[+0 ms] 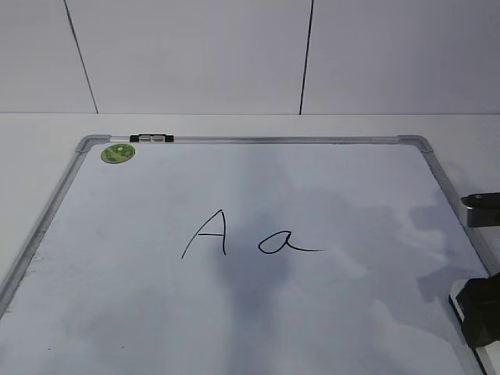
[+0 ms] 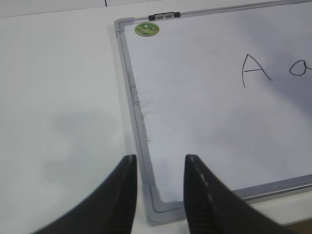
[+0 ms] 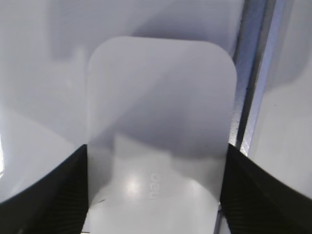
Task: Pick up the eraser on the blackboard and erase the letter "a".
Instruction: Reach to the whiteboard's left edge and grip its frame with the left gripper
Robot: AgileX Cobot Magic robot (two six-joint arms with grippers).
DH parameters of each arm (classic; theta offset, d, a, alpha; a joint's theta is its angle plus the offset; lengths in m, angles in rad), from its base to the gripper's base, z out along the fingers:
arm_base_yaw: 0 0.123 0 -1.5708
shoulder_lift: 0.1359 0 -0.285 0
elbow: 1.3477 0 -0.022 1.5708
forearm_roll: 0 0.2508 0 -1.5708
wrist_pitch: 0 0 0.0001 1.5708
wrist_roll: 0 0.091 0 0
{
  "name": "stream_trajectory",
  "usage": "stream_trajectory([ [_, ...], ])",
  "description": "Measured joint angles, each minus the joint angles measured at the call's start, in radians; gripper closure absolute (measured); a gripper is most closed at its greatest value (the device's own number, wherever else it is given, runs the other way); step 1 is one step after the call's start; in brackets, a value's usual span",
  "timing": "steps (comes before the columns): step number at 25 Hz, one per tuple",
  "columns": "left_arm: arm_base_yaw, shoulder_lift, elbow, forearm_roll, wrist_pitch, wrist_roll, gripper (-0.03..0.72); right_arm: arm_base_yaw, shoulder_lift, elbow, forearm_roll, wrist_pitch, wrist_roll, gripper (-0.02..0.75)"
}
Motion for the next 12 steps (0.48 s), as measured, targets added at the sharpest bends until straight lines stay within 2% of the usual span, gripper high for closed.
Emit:
stream_trajectory([
  [12, 0.0, 0.0, 0.0, 0.0, 0.0, 0.0, 0.443, 0.0, 0.0, 0.0, -0.001, 0.0, 0.0, 0.154],
])
